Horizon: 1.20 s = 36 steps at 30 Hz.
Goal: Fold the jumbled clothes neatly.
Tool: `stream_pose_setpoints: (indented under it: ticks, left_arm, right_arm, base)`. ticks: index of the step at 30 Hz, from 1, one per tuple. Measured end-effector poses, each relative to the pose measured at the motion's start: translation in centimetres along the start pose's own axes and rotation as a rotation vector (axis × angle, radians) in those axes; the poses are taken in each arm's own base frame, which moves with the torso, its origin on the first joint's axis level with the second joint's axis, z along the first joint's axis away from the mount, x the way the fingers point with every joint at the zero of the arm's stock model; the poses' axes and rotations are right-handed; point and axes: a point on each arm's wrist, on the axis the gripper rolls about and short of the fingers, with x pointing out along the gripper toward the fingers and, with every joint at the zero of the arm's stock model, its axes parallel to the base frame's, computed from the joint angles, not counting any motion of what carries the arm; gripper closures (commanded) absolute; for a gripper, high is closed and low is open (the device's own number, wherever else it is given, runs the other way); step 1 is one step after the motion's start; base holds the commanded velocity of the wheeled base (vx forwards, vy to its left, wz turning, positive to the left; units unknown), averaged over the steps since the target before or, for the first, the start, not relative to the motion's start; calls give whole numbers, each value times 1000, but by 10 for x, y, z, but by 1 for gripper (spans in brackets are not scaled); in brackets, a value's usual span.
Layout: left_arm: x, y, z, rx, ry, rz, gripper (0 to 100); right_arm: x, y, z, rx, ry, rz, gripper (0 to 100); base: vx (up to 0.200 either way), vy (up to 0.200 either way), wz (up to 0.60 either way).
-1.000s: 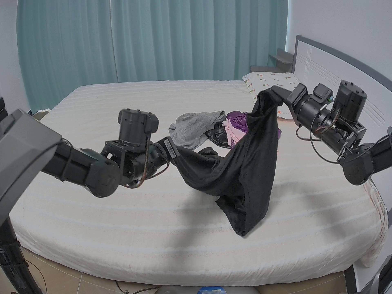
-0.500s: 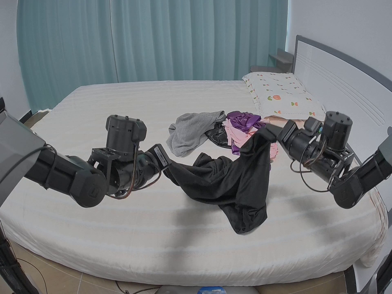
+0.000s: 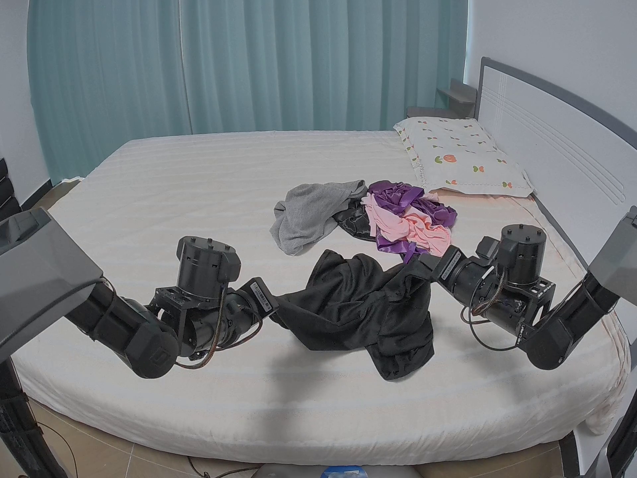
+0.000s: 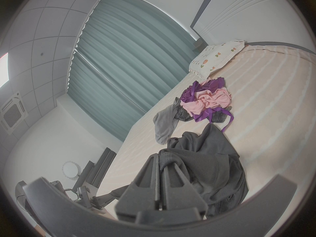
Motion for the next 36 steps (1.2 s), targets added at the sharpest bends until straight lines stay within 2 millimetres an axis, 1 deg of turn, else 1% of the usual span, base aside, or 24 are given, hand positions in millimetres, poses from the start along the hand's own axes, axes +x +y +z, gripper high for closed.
stream_pose_setpoints:
  ticks: [2, 11, 26, 36]
  left_arm:
    - [0, 5, -3, 0, 12, 13, 100]
    - [-1, 13, -9, -5, 53, 29, 100]
    - [-10, 9, -5, -16, 37, 8, 100]
    - [-16, 5, 2, -59, 18, -12, 100]
  right_arm:
    - [-1, 0, -4, -2, 11, -3, 100]
    - [-7, 4, -14, -9, 45, 2, 100]
    - [-10, 8, -14, -12, 43, 10, 100]
    - [-14, 15, -15, -42, -11, 29, 100]
  base:
    - [0, 0, 0]
    - [-200, 0, 0]
    - [0, 0, 0]
    - [0, 200, 0]
